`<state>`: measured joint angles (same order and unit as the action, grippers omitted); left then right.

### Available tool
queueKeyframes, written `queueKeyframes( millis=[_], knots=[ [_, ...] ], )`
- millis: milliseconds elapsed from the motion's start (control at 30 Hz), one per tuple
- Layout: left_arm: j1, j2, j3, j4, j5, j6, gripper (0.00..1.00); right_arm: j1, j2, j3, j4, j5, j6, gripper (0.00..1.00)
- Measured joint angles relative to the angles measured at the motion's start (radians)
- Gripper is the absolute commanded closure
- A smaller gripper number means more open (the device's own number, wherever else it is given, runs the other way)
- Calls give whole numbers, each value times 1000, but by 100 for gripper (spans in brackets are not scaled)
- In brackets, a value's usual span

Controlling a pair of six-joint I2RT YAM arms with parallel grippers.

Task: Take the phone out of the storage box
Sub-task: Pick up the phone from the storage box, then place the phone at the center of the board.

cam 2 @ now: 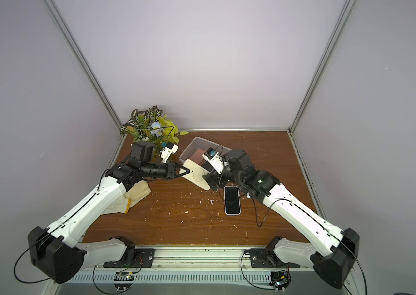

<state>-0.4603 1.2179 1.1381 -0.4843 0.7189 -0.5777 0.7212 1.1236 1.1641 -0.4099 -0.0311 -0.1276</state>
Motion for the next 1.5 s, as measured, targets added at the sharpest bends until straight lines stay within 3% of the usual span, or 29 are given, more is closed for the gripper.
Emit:
queueKeyframes(
  millis=[67,133,233,333,500,700,833,1000,1200,1500],
  knots=[
    [-105,-29,5,-33,-140,41,100,-43,-72,-16,5,30,34,1],
    [-266,-42,5,-61,-300,78,100,-86,-124,-21,7,58,72,1],
    [-514,-33,-19,-81,-544,114,100,-130,-154,-22,14,80,121,1],
    [-705,3,-44,-113,-789,138,100,-149,-154,-34,21,80,167,1],
    [-902,151,-40,-134,-1191,179,100,-161,-169,-94,20,78,230,1],
    [-1046,367,6,-142,-1527,254,100,-167,-208,-99,14,78,265,1],
    [-1102,447,-5,-120,-1644,280,100,-170,-233,-99,12,79,269,1],
    [-1159,480,-131,10,-1708,360,100,-174,-229,-99,0,78,270,1],
    [-1207,539,-259,221,-1761,558,100,-174,-211,-99,2,71,282,1],
    [-1209,627,-334,510,-1828,786,100,-174,-206,-99,3,48,306,1]
  ],
)
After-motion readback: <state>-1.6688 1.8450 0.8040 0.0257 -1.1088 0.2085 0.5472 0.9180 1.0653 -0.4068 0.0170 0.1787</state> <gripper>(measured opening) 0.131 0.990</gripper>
